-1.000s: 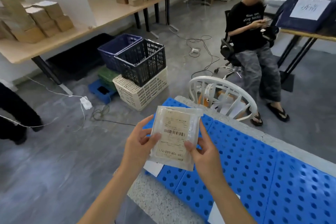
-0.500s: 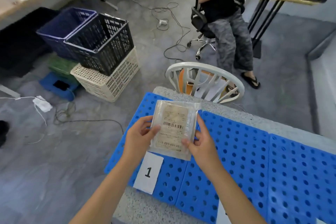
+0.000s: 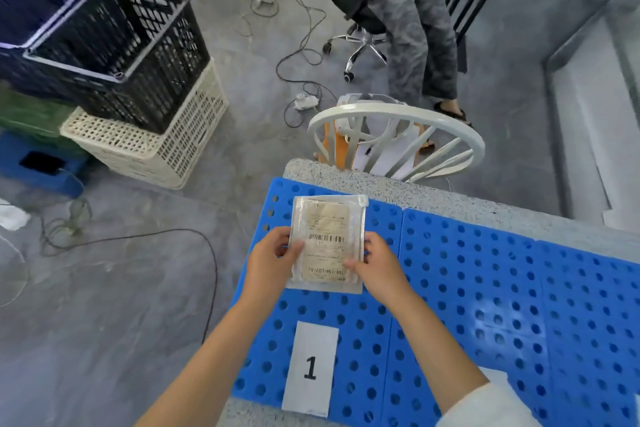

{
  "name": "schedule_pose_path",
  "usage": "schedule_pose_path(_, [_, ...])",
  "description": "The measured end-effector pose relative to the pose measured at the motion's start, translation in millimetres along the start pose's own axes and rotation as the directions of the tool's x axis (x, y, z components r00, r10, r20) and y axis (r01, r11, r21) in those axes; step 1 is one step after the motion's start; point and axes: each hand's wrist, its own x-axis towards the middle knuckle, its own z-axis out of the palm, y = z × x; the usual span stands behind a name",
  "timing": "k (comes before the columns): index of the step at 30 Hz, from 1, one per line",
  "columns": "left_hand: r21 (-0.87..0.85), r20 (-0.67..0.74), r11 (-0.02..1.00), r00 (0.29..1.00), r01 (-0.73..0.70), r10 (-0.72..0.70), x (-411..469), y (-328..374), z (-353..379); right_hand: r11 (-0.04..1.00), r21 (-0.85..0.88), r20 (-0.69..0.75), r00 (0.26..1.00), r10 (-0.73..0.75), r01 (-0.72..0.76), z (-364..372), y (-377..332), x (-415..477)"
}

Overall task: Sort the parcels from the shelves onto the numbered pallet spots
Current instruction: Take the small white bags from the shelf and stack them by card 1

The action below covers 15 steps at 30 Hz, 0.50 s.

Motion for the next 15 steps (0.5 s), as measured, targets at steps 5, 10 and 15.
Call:
schedule_pose_path(5, [0.076,0.039,0.995,0.997,0.068,-0.071,31,-13,2,0.997,-0.06,-0.044,0.998,0.049,-0.051,16,1,22])
schedule_pose_path(10, [0.153,0.072,0.984,0.993,0.087,-0.098,44,-21,9,0.989,-0.107,-0.089,0.992,0.093,-0.102,25,7,28])
schedule_pose_path(15, [0.2,0.027,0.979,0.999,0.033,-0.04,49,-23,8,0.989,-0.088,-0.139,0.984,0.108,-0.121,20,12,27])
